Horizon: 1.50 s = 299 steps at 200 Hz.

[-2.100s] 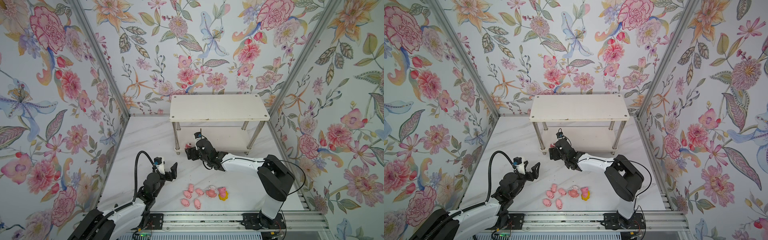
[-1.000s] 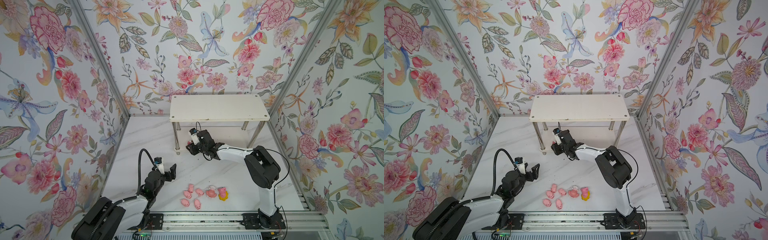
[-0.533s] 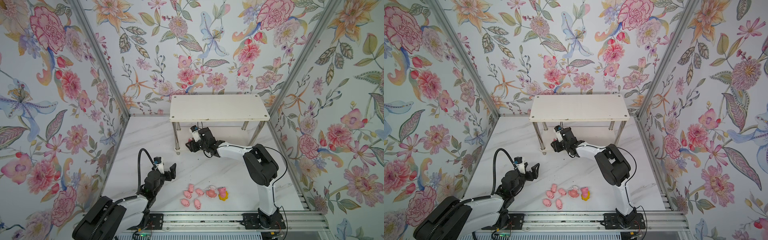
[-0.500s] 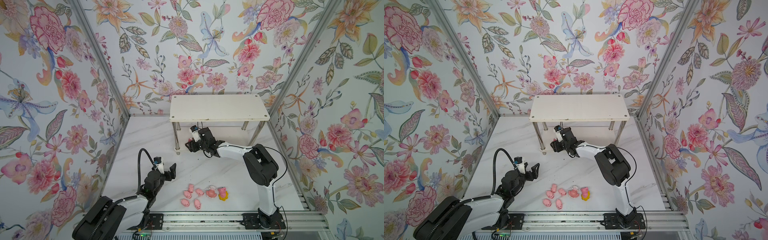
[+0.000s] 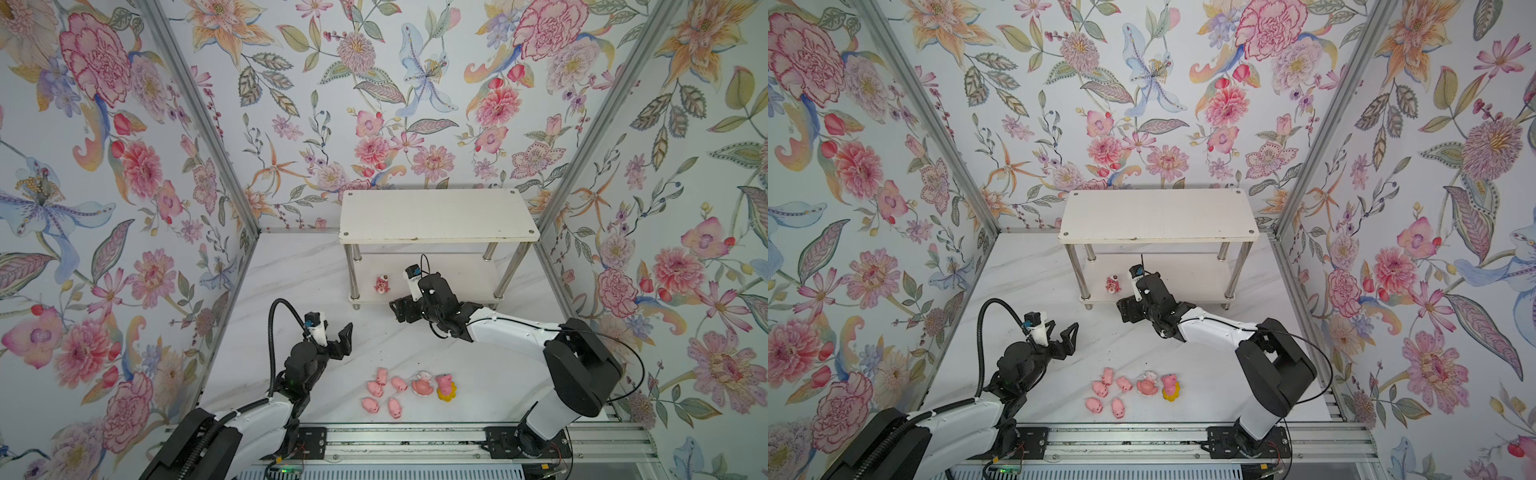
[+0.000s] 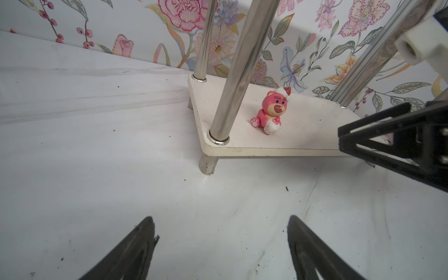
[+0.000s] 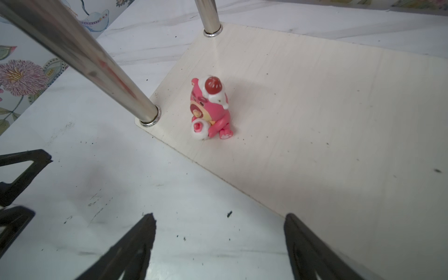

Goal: Place and organize the plastic toys onto the shelf
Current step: 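Withdraw the right gripper and lower it over the pink figure with yellow flower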

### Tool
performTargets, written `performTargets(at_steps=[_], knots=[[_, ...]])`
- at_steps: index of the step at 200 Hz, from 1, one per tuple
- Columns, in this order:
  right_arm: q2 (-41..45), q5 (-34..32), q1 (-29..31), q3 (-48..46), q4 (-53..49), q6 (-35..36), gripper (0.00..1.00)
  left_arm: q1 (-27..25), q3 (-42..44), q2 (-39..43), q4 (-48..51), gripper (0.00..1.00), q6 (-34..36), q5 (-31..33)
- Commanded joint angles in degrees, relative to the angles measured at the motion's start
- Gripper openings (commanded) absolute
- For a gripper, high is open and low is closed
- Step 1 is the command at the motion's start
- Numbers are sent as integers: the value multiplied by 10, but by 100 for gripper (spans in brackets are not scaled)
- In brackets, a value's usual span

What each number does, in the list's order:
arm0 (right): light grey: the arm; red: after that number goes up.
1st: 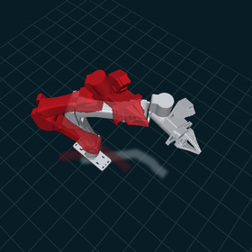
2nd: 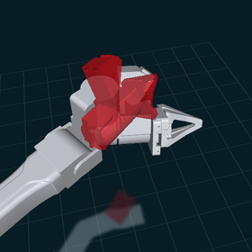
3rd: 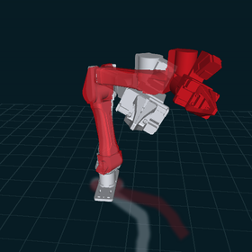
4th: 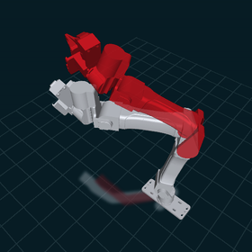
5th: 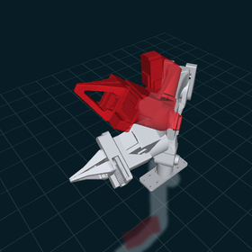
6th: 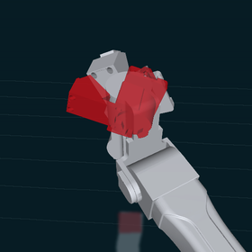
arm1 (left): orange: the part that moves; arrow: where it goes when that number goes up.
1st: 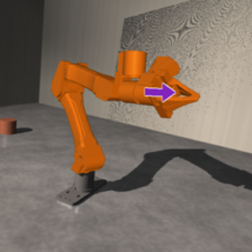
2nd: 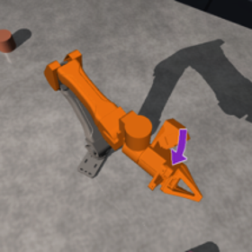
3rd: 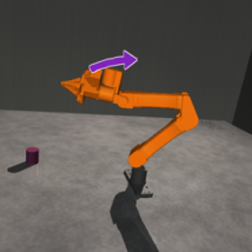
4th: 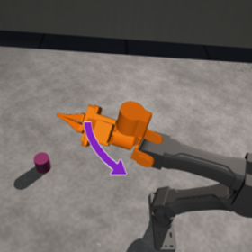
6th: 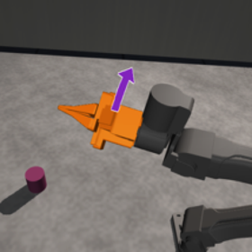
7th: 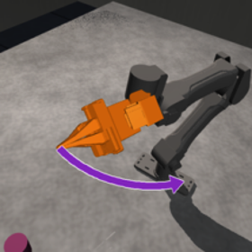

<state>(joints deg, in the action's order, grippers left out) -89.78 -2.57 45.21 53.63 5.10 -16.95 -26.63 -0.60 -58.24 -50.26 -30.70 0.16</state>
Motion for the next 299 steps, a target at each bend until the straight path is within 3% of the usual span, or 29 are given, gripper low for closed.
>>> performTargets(at_steps=[1,40,57,94,133,164,191,221,265,299], knots=[[79,-70,25,-50,-79,-49,82,5,34,20,3,85,-9,-18],[196,-103,82,-108,-258,-153,65,-3,10,9,41,70,-4,-57],[228,-101,114,-120,-344,-207,57,-19,-1,-13,42,70,-1,-67],[264,-96,201,-142,-438,-318,57,-54,-11,-59,11,74,-6,-63],[180,-129,304,-106,-430,-299,40,-60,-13,-102,-28,74,-20,-78],[103,-151,331,-71,-430,-275,44,-61,-17,-121,-31,74,-18,-80],[110,-181,336,-74,-434,-282,46,-62,-20,-132,-35,75,-20,-82],[177,-221,326,-96,-491,-349,46,-62,-24,-148,-44,75,-23,-89],[274,-161,251,-178,-501,-419,50,-61,-29,-168,-55,75,-29,-99],[293,-134,220,-195,-452,-388,48,-61,-31,-178,-58,76,-29,-99]])
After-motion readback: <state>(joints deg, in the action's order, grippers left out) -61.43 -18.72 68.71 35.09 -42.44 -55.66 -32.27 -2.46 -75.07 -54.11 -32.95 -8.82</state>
